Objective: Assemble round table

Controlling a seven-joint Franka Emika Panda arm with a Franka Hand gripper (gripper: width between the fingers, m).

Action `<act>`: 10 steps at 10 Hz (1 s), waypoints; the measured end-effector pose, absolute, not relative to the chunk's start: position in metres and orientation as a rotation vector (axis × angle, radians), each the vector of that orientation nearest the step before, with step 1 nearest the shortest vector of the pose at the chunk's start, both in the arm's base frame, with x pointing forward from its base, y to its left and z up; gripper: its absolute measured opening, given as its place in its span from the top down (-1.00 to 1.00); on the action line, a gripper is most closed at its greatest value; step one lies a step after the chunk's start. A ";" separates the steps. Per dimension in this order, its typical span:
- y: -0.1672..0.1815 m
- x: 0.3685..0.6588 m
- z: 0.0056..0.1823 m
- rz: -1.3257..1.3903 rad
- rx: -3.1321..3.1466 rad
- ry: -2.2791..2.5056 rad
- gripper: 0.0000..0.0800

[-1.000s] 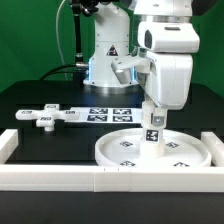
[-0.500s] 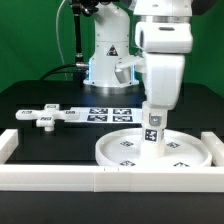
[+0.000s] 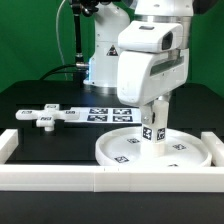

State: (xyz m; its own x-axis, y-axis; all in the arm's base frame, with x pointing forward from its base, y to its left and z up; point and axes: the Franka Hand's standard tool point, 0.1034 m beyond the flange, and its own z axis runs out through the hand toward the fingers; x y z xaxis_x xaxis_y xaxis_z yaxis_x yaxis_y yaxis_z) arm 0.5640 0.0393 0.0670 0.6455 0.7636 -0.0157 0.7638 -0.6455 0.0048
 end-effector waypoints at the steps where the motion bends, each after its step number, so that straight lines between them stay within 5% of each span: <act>1: 0.039 0.564 0.067 -0.019 2.868 1.255 -0.02; 7: 0.039 0.563 0.067 -0.030 3.009 0.884 -0.02; 8: 0.039 0.563 0.067 -0.030 3.009 0.884 -0.47; 10: 0.033 0.559 0.074 -0.027 2.980 0.970 -0.60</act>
Offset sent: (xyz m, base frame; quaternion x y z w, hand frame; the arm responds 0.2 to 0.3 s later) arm 0.0000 0.0000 0.0000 0.0000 0.0000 0.1296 0.9916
